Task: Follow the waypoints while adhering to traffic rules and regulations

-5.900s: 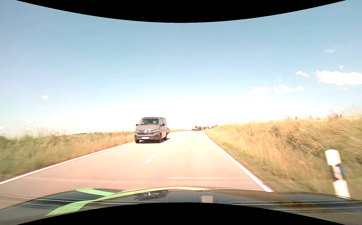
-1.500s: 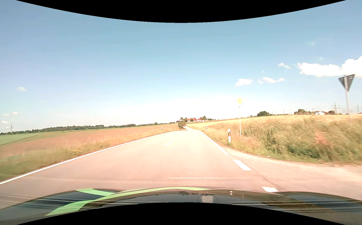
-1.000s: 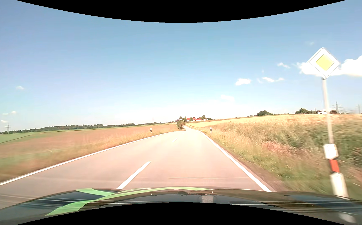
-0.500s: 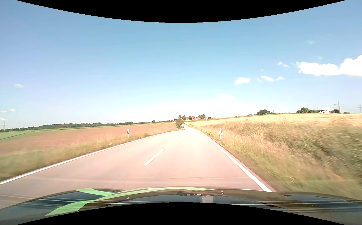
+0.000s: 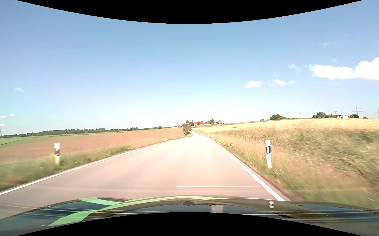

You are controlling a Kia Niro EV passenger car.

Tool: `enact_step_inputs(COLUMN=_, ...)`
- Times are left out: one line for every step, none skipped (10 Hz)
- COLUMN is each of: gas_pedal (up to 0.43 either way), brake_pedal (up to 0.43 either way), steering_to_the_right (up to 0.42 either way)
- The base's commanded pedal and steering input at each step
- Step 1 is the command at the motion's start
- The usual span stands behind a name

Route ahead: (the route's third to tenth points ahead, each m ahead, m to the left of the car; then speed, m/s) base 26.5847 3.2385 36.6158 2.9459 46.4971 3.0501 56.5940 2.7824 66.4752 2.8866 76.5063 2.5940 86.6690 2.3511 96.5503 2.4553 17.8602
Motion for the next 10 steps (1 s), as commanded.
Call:
enact_step_inputs(gas_pedal=0.22, brake_pedal=0.0, steering_to_the_right=-0.001)
enact_step_inputs(gas_pedal=0.228, brake_pedal=0.0, steering_to_the_right=-0.001)
enact_step_inputs(gas_pedal=0.248, brake_pedal=0.0, steering_to_the_right=-0.001)
enact_step_inputs(gas_pedal=0.268, brake_pedal=0.0, steering_to_the_right=-0.002)
enact_step_inputs(gas_pedal=0.268, brake_pedal=0.0, steering_to_the_right=-0.001)
enact_step_inputs(gas_pedal=0.268, brake_pedal=0.0, steering_to_the_right=-0.001)
enact_step_inputs(gas_pedal=0.268, brake_pedal=0.0, steering_to_the_right=-0.001)
enact_step_inputs(gas_pedal=0.248, brake_pedal=0.0, steering_to_the_right=-0.001)
enact_step_inputs(gas_pedal=0.228, brake_pedal=0.0, steering_to_the_right=-0.001)
enact_step_inputs(gas_pedal=0.228, brake_pedal=0.0, steering_to_the_right=-0.001)
